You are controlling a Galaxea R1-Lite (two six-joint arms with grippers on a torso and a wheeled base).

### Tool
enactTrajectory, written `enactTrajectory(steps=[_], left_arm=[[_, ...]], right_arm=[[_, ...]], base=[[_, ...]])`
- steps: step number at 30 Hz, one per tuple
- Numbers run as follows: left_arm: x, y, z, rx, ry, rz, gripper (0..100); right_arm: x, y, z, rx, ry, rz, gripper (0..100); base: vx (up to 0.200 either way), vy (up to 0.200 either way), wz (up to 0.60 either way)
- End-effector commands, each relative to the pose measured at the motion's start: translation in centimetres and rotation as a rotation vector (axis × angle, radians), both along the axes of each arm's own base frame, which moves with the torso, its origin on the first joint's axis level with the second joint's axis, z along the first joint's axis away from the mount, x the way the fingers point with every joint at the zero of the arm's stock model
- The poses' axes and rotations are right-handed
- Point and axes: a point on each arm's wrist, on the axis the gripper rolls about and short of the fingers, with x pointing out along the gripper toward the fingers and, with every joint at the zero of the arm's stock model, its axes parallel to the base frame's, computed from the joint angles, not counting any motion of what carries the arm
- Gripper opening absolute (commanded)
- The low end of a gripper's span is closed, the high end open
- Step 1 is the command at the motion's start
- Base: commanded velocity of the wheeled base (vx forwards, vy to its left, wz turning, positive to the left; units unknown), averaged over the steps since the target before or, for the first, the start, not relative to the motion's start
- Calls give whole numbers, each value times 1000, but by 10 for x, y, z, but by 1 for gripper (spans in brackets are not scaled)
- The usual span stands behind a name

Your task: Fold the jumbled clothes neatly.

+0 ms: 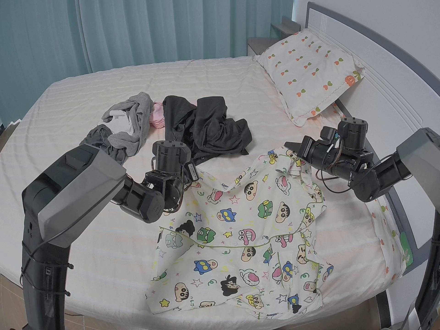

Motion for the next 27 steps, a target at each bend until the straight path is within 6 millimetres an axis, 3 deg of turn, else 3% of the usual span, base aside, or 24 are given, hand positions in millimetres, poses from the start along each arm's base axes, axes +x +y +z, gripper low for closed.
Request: enactTrajectory(steps=[1,3,9,13,21,24,27], left_arm=[[13,2,-15,-41,11,32,100],[20,11,-17,-48,2,55,100],[41,38,-7,-70,-62,124,100],[52,57,4,-78,-97,166,100],[56,77,-4,-50,-40,201,100],[58,84,-7,-46,-21,213,100],[62,93,-10,-48,-16,226,100]], right_arm=[[22,4,-30,-11,31,-15,100],[29,7,-36,-16,27,-31,100],[49,2,-29,-22,-42,-197,100],[47,-6,-25,-17,-42,-222,100],[45,-15,-36,-31,8,-234,100],[45,-24,-35,16,28,-245,100],[42,-29,-20,173,82,-217,100]], base=[[0,0,0],[0,0,0],[0,0,0],[0,0,0],[0,0,0],[0,0,0],[0,0,0]])
